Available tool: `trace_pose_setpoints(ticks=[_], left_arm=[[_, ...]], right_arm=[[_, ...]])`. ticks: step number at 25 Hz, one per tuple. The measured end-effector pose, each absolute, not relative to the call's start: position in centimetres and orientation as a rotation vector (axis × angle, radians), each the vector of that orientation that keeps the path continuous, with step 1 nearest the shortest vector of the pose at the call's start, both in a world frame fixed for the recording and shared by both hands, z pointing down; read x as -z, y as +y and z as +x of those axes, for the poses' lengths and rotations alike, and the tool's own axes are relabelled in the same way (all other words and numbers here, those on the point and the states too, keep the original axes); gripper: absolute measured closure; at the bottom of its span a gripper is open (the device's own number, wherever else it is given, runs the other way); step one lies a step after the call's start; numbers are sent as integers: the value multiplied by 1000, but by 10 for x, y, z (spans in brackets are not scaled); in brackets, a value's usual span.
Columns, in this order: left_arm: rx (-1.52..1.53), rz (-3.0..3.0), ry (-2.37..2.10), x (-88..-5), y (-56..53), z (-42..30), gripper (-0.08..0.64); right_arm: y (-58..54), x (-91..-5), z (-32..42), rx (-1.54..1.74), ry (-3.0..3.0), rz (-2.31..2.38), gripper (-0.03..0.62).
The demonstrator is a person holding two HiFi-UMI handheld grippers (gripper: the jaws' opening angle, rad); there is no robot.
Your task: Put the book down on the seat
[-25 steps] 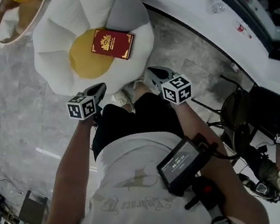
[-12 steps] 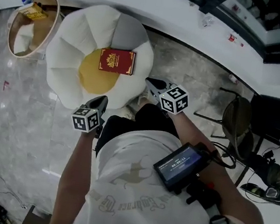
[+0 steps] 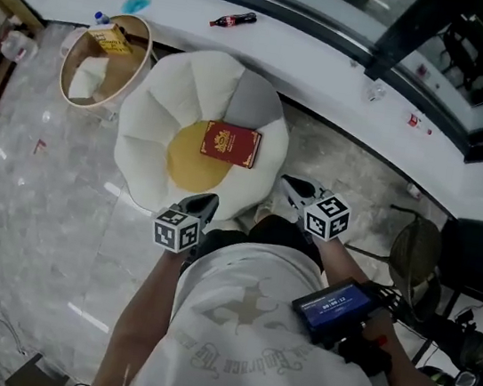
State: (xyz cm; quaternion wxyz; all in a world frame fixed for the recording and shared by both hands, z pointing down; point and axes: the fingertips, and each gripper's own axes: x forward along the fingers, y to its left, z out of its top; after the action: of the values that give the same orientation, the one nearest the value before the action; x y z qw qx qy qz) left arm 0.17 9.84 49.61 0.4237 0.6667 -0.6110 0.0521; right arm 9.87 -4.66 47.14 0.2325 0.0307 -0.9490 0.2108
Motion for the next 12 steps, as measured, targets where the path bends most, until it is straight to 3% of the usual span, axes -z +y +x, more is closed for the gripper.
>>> trace_pose_setpoints(ticks=[12], left_arm=[[-58, 1732, -1664, -437, 103, -22, 549]], right_arm=[[-34, -414, 92, -515, -2706, 42, 578]])
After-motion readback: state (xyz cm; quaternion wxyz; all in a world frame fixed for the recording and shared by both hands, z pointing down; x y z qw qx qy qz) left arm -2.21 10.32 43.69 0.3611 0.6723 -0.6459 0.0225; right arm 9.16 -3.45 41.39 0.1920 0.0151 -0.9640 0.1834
